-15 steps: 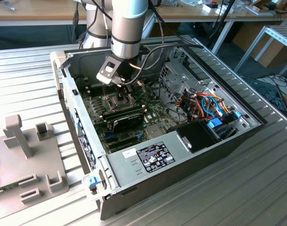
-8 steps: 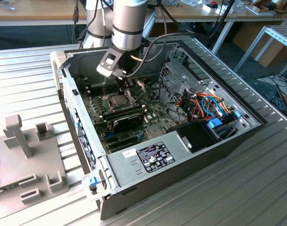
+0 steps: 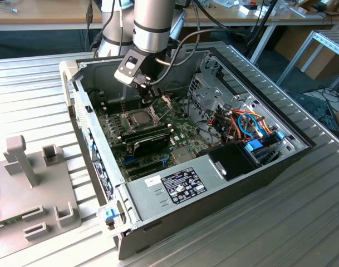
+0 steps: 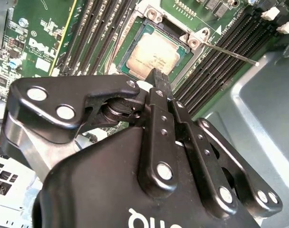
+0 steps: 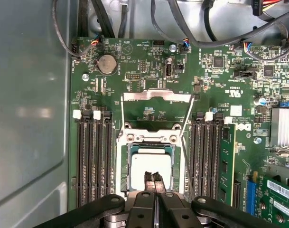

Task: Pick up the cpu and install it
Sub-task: 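Place the cpu into insertion slot, then close the cpu cover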

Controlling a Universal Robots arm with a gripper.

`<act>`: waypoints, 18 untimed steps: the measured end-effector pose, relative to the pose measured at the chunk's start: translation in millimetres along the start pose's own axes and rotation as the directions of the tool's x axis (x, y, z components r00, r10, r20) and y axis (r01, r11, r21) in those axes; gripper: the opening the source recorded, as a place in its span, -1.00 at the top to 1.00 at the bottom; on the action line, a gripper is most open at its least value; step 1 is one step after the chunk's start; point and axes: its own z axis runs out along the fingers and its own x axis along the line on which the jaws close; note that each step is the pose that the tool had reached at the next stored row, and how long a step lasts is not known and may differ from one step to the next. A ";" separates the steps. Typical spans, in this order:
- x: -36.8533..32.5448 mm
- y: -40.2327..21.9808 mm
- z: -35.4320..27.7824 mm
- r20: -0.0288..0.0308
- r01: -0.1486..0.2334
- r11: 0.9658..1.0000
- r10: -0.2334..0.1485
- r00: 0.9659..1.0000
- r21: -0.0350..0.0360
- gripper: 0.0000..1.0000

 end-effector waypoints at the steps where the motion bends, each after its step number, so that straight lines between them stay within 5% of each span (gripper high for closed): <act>1: -1.0 0.0 0.0 0.000 0.000 1.000 0.000 1.000 0.000 0.79; 18: -4.1 -0.2 0.2 0.000 0.000 1.000 0.000 1.000 0.000 0.79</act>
